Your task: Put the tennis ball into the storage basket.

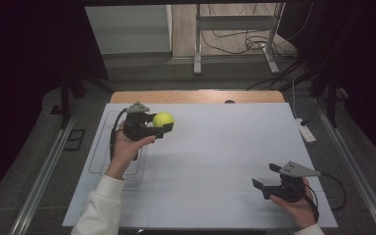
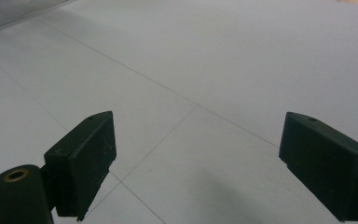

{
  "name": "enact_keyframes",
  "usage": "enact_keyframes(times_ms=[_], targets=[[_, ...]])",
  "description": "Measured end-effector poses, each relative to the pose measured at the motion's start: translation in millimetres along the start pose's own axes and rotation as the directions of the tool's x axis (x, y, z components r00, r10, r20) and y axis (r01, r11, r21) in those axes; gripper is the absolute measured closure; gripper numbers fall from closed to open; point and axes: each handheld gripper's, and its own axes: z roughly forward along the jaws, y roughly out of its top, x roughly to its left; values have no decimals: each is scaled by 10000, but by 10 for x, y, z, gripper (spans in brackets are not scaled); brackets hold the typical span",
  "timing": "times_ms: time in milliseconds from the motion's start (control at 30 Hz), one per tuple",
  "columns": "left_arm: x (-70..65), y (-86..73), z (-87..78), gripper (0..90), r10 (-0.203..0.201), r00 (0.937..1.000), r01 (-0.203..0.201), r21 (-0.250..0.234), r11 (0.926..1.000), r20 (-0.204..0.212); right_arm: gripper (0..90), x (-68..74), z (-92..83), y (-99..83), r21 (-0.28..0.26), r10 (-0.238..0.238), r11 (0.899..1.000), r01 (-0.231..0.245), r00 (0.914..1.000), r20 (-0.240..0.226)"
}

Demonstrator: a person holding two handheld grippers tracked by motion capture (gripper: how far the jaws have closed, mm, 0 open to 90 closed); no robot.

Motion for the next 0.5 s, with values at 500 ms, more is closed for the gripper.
enact_keyframes(times_ms=[500], targets=[[83, -7, -60, 267, -244, 9995, 239, -235, 9994, -200, 116, -4, -3, -1, 8, -11, 10000, 11, 10000, 30]])
